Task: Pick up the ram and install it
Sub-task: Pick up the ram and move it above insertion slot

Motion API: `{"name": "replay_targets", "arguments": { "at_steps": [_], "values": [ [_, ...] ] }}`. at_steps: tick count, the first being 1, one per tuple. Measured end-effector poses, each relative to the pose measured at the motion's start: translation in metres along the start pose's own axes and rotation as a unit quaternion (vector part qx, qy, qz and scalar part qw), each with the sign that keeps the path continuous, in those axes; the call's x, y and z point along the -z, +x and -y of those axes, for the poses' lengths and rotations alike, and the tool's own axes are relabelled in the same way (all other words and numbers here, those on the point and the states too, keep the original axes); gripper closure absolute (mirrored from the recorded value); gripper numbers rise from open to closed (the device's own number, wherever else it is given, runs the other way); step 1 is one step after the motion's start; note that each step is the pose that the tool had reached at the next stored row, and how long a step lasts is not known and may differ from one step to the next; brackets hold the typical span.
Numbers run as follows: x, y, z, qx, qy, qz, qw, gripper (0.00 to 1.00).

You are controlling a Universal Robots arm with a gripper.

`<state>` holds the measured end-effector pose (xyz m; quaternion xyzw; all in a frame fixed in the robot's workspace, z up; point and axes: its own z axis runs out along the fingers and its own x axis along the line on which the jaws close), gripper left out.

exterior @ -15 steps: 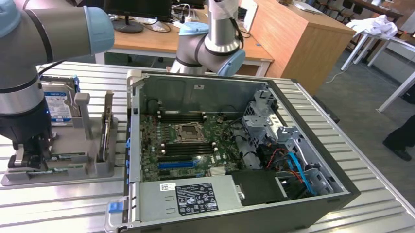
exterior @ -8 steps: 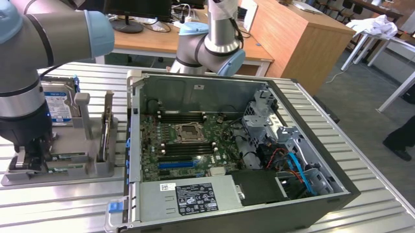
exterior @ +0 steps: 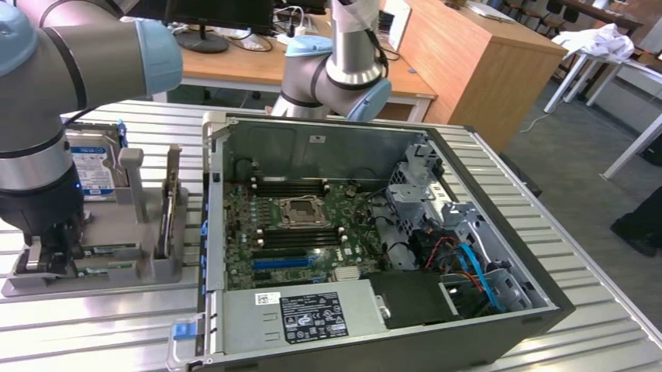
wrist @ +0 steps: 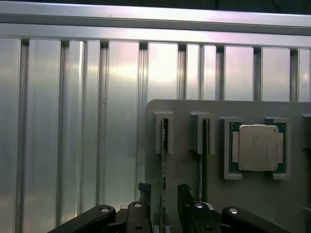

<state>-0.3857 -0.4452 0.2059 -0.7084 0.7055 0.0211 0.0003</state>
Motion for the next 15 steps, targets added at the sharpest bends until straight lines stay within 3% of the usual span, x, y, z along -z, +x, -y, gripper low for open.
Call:
{"name": "replay_targets", "arguments": {
  "at_steps": [5, 15],
  "values": [
    [0.0, 0.0, 0.0025, 0.0, 0.0001, 0.0001, 1.0, 0.64],
    [0.0004, 0.0, 0.0168, 0.0, 0.0, 0.0, 1.0, 0.64]
  ]
}}
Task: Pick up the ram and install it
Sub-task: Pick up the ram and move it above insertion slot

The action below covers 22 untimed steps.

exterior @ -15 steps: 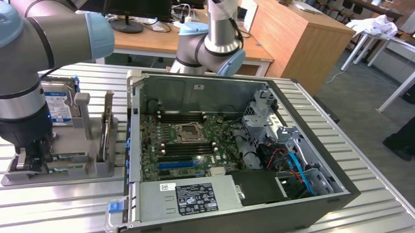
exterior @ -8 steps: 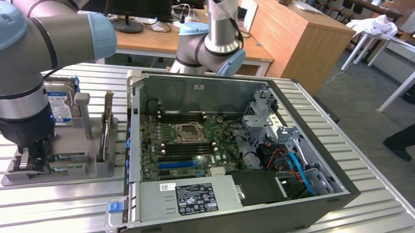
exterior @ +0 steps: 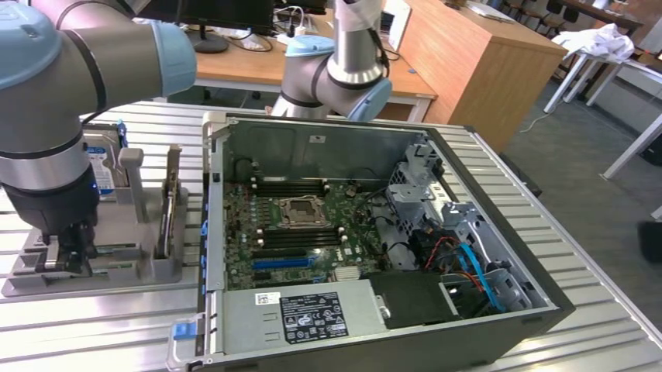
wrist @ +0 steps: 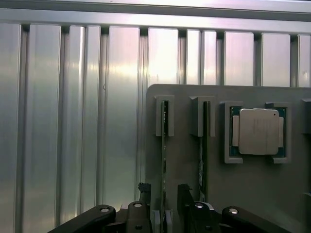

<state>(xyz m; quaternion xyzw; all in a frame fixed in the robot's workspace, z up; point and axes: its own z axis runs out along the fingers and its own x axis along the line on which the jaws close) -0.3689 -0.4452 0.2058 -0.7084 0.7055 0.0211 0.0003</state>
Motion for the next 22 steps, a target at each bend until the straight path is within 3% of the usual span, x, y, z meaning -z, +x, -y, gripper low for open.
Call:
{"name": "replay_targets", "arguments": {
  "at_steps": [7, 22],
  "values": [
    [0.0002, 0.0, 0.0067, 0.0, 0.0, 0.0001, 1.0, 0.64],
    [-0.003, 0.0002, 0.0072, 0.0, 0.0, 0.0001, 1.0, 0.64]
  ]
}}
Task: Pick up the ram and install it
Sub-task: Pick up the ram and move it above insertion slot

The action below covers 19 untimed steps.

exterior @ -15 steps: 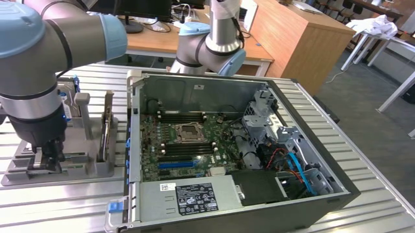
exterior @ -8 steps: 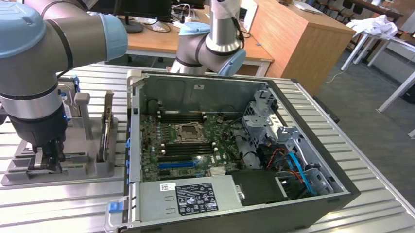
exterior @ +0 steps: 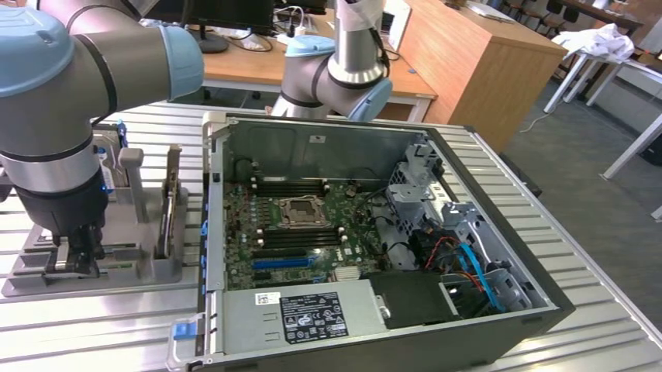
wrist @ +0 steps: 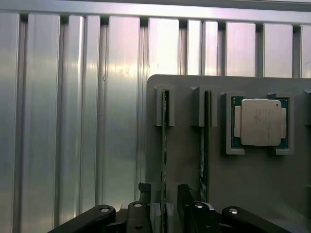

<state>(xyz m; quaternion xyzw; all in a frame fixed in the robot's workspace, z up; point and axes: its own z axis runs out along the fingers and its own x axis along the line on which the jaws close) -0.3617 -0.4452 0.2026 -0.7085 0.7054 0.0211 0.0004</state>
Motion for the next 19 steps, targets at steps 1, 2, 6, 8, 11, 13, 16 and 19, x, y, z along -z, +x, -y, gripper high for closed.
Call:
{"name": "replay_targets", "arguments": {
  "at_steps": [1, 2, 6, 8, 11, 13, 16, 19],
  "values": [
    [0.0, 0.0, 0.0, 0.0, -0.0001, -0.0001, 1.0, 0.64],
    [0.0, 0.0, 0.0, 0.0, -0.0001, -0.0001, 1.0, 0.64],
    [-0.0005, 0.0, 0.0001, 0.0, 0.0, 0.0, 1.0, 0.64],
    [-0.0008, 0.0001, 0.0002, 0.0, 0.0, 0.0, 1.0, 0.64],
    [-0.0013, 0.0004, 0.0004, 0.0, 0.0001, 0.0001, 1.0, 0.64],
    [-0.0012, 0.0008, 0.0004, 0.0, 0.0, 0.0, 1.0, 0.64],
    [-0.0012, 0.0009, 0.0004, 0.0, 0.0, 0.0, 1.0, 0.64],
    [-0.0012, 0.001, 0.0004, 0.0, 0.0, 0.0, 1.0, 0.64]
  ]
}}
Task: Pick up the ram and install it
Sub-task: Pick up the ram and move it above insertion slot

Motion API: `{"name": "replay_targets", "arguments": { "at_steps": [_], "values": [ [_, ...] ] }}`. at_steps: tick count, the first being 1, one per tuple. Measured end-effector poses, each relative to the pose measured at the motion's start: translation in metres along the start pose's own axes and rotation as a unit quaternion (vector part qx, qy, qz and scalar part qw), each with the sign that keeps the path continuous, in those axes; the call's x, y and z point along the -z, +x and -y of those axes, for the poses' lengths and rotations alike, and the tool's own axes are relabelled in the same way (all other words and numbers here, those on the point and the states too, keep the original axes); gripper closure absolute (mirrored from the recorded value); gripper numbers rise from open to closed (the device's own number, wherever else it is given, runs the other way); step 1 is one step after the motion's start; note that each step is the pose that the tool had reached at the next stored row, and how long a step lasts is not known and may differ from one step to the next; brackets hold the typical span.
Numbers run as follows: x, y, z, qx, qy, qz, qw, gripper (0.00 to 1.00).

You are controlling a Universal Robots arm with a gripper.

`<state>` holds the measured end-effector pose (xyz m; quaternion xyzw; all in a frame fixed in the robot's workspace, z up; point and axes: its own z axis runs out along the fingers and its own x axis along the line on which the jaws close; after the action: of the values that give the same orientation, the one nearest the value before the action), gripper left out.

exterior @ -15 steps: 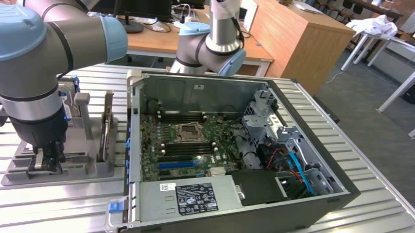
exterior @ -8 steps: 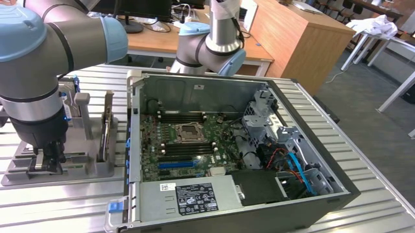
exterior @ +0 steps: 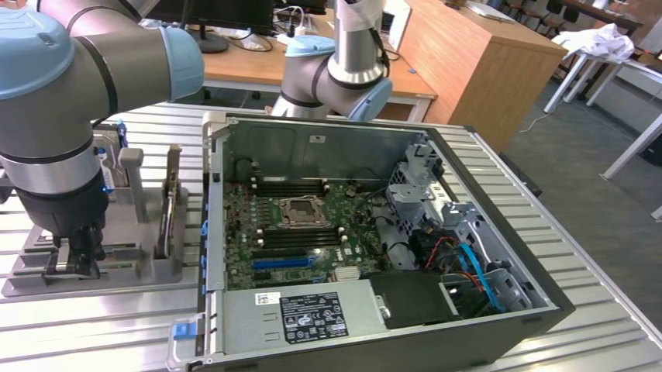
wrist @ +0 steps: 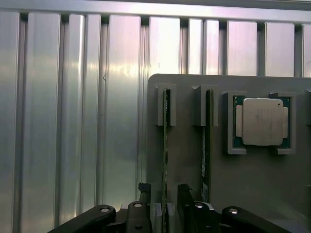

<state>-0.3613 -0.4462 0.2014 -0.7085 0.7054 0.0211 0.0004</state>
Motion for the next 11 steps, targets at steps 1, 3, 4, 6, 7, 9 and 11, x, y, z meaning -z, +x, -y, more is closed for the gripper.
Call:
{"name": "replay_targets", "arguments": {
  "at_steps": [1, 3, 4, 6, 7, 9, 11],
  "values": [
    [0.0, 0.0, 0.0, 0.0, 0.0, 0.0, 1.0, 0.64],
    [0.0, 0.0, 0.0, 0.0, 0.0, 0.0, 1.0, 0.64],
    [0.0, 0.0, 0.0, 0.0, 0.0, 0.0, 1.0, 0.64],
    [0.0, 0.0, 0.0, 0.0, 0.0, 0.0, 1.0, 0.66],
    [0.0, 0.0, 0.0, 0.0, 0.0, 0.0, 1.0, 0.66],
    [0.0, 0.0, 0.0, 0.0, 0.0, 0.0, 1.0, 0.73],
    [0.0, 0.0, 0.0, 0.0, 0.0, 0.0, 1.0, 0.73]
  ]
}}
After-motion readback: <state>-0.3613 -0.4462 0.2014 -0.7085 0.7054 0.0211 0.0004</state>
